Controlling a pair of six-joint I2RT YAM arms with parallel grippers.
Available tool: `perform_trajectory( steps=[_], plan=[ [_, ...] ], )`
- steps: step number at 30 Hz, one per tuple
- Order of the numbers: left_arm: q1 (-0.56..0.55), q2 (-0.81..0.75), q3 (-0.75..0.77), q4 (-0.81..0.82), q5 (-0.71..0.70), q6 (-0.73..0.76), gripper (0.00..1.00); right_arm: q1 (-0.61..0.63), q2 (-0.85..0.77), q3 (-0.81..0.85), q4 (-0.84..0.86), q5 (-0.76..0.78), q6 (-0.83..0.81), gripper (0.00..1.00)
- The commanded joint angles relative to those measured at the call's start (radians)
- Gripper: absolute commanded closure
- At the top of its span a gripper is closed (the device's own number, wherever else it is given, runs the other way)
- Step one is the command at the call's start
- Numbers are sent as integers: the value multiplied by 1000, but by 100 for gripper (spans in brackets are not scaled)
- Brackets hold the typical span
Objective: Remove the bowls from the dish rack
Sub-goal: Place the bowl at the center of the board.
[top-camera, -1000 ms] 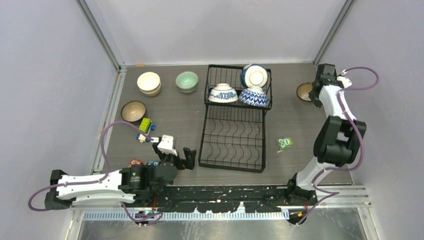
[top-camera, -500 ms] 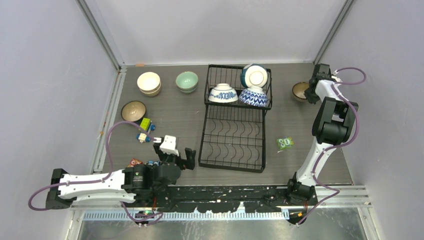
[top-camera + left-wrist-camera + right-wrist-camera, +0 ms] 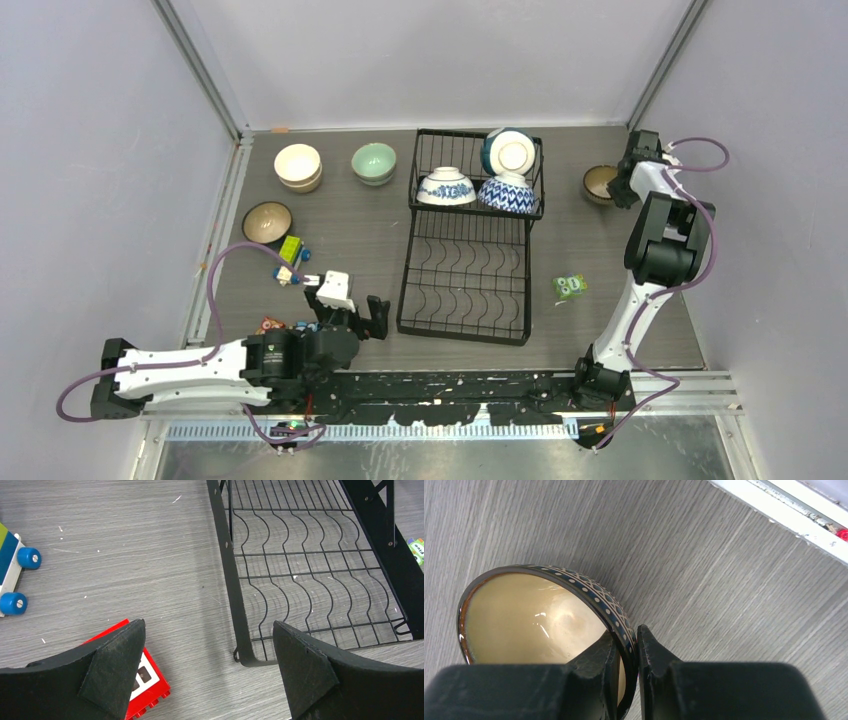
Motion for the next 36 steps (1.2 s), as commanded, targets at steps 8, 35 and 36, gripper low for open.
perform_trajectory(
  steps=[8, 35, 36],
  plan=[
    [5, 25, 18, 5, -21, -41, 0, 1, 8, -16, 63, -20, -9, 94],
    [5, 65, 32, 174, -33, 114, 0, 1, -255, 27, -168, 112, -44, 10],
    [7, 77, 39, 200, -35, 141, 0, 2, -297, 17, -175, 113, -35, 9]
  ],
)
